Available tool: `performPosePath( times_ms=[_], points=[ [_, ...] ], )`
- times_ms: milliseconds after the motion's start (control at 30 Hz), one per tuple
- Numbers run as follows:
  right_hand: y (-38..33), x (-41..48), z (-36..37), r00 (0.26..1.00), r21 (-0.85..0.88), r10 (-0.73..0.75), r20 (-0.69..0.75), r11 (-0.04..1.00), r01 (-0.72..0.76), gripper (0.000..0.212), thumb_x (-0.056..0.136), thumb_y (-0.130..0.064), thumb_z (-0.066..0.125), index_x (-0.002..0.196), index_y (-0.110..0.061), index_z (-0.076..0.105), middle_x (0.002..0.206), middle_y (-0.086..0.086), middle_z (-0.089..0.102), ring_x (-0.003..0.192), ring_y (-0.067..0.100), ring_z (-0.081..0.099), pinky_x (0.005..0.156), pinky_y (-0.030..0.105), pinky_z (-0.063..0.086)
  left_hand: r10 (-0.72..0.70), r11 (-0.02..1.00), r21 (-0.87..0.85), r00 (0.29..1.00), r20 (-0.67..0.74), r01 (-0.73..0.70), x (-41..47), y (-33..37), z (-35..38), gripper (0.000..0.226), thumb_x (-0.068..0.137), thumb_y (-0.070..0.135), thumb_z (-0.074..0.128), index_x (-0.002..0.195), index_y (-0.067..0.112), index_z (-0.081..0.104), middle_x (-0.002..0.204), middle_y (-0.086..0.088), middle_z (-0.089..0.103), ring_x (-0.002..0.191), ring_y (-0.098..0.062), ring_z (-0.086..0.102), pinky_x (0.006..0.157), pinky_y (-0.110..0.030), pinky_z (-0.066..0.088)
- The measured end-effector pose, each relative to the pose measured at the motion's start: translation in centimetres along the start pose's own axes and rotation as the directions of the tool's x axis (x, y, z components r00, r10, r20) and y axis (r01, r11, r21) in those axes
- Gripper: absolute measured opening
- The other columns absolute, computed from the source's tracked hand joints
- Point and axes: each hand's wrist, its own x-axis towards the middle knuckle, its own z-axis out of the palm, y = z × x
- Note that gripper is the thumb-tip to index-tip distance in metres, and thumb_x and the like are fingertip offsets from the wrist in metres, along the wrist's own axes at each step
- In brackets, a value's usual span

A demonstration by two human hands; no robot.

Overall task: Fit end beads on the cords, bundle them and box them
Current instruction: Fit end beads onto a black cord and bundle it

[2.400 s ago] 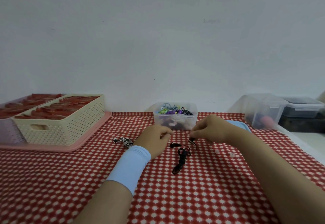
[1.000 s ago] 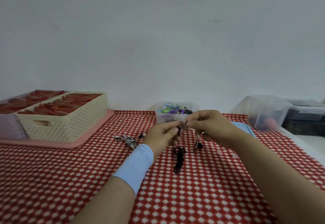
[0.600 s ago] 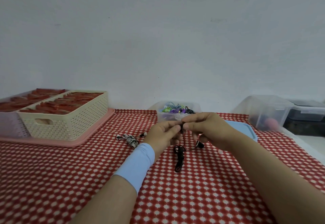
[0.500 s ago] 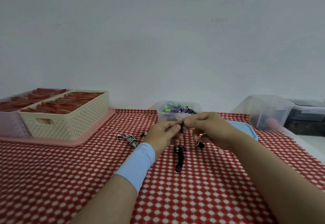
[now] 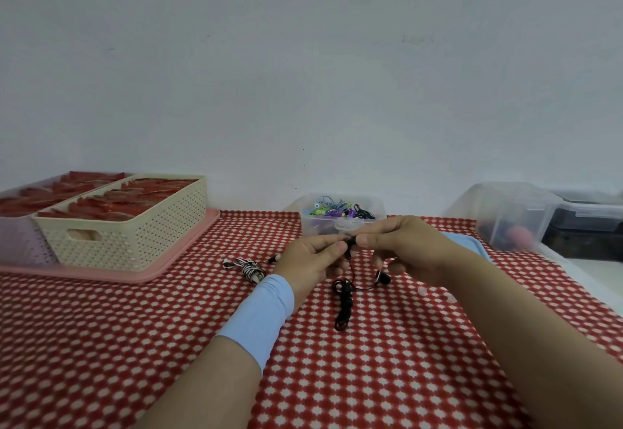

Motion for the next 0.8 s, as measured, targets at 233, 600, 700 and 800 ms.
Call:
performPosePath(
  times_ms=[233,600,700,800],
  points=[
    [-0.2,-0.3,-0.1,0.998,-0.031,0.041,0.048,0.999,-0.039,0.015,0.089,-0.007,0.071,0.1,-0.01,0.082,0.074,0.004,0.073,0.054,0.013,0.056,0.038,0.018,0.034,0.003,0.999,0.035,1.0,0.029,-0.004,-0.2,0.0,0.0,0.019,0.094,0.008,0.061,0.109,0.01,0.072,0.085,-0.008,0.071,0.072,-0.014,0.064,0.073,-0.026,0.055],
    [0.4,0.0,-0.7,0.988,-0.027,0.118,0.104,0.993,-0.116,0.036,0.07,-0.019,0.078,0.102,-0.004,0.079,0.077,0.01,0.068,0.052,0.011,0.055,0.038,0.018,0.035,-0.03,0.997,0.073,0.996,0.085,0.023,-0.4,0.0,0.1,0.022,0.094,0.007,0.06,0.113,0.008,0.072,0.102,-0.015,0.074,0.083,-0.018,0.065,0.079,-0.027,0.056],
    [0.4,-0.1,-1.0,0.988,-0.008,0.111,0.107,0.994,-0.111,0.033,0.07,-0.018,0.078,0.1,-0.004,0.08,0.078,0.011,0.069,0.054,0.011,0.057,0.039,0.018,0.037,-0.034,0.999,0.042,0.996,0.084,0.03,-0.2,-0.1,0.5,0.023,0.094,0.007,0.06,0.115,0.006,0.071,0.111,-0.02,0.071,0.091,-0.025,0.063,0.085,-0.032,0.056],
    [0.4,0.0,-1.3,0.989,-0.023,0.094,0.117,0.995,-0.092,0.032,0.07,-0.019,0.079,0.099,-0.004,0.08,0.078,0.013,0.069,0.056,0.013,0.057,0.039,0.019,0.039,-0.039,0.999,0.002,0.995,0.089,0.039,-0.2,-0.1,0.6,0.024,0.095,0.006,0.059,0.116,0.004,0.07,0.114,-0.02,0.07,0.099,-0.029,0.062,0.094,-0.041,0.052]
  ],
)
